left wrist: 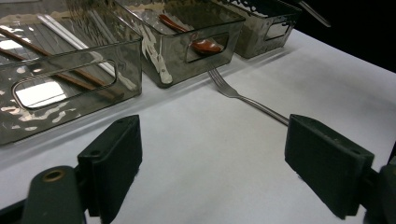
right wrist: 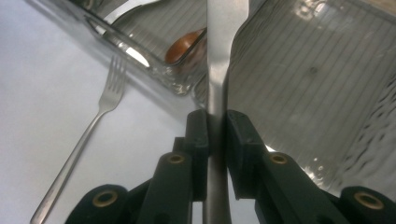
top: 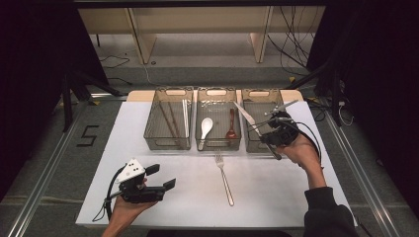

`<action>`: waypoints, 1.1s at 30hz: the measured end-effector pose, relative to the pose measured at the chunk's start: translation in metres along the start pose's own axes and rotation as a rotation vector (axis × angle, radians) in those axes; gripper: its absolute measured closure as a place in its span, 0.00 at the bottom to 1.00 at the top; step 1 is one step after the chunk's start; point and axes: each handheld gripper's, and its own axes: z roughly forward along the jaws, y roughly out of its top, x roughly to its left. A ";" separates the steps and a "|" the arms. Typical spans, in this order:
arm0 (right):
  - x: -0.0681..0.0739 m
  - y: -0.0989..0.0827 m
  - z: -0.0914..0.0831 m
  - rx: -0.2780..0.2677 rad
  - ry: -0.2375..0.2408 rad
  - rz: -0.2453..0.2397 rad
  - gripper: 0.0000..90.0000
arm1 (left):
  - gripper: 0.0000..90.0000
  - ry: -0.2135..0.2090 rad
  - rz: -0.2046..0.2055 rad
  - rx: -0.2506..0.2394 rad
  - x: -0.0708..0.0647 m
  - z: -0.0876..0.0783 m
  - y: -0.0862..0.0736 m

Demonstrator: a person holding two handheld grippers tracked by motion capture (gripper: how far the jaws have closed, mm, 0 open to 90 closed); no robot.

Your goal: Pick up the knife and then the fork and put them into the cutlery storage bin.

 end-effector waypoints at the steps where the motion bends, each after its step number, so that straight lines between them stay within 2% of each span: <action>1: -0.001 0.002 0.000 -0.002 -0.001 0.001 0.89 | 0.21 -0.001 0.005 0.001 0.000 -0.001 0.000; 8: -0.012 0.015 0.003 0.000 -0.029 0.016 0.89 | 0.19 0.004 0.009 -0.029 -0.001 -0.004 -0.001; 15: -0.022 0.025 0.005 -0.002 -0.052 0.041 0.89 | 0.19 0.005 0.007 -0.032 -0.001 -0.003 -0.001; 19: -0.026 0.031 0.005 0.003 -0.063 0.039 0.89 | 0.19 0.002 0.010 -0.029 -0.002 -0.003 -0.001; 26: -0.037 0.040 0.013 0.013 -0.098 0.059 0.89 | 0.19 0.003 0.008 -0.035 -0.001 -0.003 -0.001; 33: -0.049 0.043 0.018 0.012 -0.111 0.089 0.89 | 0.19 -0.001 0.012 -0.031 -0.001 -0.002 -0.001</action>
